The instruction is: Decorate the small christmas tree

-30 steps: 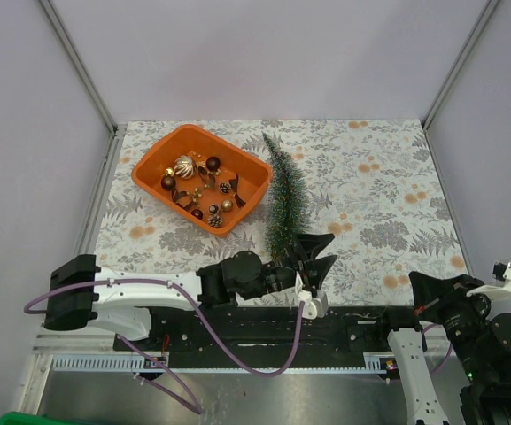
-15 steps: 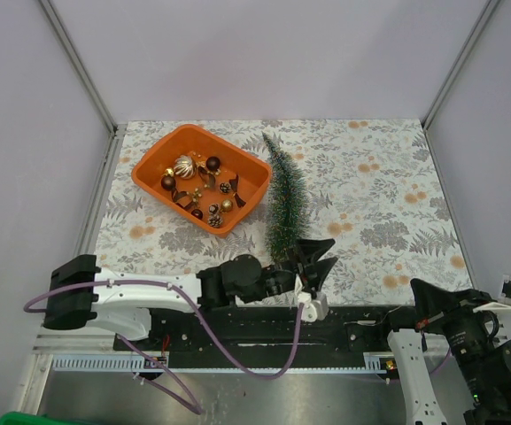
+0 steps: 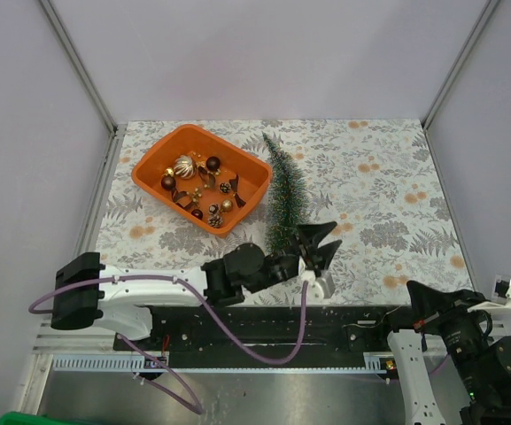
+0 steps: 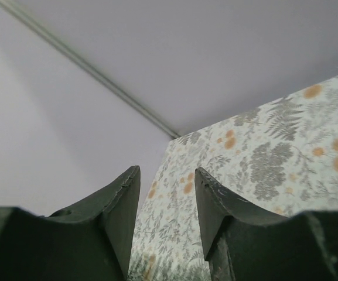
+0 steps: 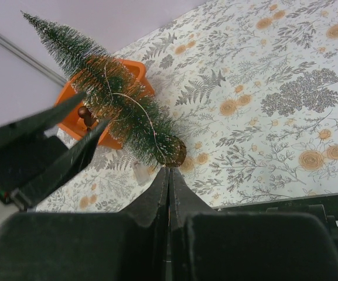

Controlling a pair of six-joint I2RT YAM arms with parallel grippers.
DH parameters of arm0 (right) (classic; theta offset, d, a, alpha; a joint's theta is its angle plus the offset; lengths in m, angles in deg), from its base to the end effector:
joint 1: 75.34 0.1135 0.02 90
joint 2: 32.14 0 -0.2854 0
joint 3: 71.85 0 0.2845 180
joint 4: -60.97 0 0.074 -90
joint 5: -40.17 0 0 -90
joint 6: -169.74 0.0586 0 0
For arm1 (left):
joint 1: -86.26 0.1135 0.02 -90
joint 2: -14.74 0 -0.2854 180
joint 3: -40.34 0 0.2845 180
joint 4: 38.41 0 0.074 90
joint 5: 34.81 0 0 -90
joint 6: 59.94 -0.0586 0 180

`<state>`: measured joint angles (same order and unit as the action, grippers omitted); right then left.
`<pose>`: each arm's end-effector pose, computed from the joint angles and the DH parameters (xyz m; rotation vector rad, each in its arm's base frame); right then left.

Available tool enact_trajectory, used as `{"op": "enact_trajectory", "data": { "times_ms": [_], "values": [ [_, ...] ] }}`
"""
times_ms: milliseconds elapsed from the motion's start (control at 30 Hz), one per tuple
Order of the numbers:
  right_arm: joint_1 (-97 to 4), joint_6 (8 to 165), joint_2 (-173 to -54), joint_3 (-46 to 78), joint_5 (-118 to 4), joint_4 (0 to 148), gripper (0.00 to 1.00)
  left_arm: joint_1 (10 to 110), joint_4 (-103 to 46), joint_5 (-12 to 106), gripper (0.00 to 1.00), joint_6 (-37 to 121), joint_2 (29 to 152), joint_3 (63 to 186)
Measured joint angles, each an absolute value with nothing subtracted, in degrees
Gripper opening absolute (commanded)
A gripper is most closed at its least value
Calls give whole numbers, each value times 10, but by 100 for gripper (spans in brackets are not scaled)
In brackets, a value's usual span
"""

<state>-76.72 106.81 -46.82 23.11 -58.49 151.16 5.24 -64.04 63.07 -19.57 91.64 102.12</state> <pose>-0.0779 0.0107 0.4435 0.3240 1.7341 0.4589 0.0641 -0.3541 0.3413 1.2183 0.6868 -0.3610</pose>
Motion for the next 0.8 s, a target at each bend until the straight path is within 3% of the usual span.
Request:
{"op": "enact_trajectory", "data": {
  "times_ms": [100, 367, 800],
  "values": [
    [-767, 1068, -460, 231, -588, 1512, 0, 85, -618, 637, 52, -172, 937, 1065],
    [-767, 1068, -459, 255, -608, 1516, 0, 102, -526, 610, 49, -143, 964, 1100],
    [-767, 1065, -460, 278, -614, 1520, 0, 102, -499, 602, 6, -125, 973, 1101]
  ]
}}
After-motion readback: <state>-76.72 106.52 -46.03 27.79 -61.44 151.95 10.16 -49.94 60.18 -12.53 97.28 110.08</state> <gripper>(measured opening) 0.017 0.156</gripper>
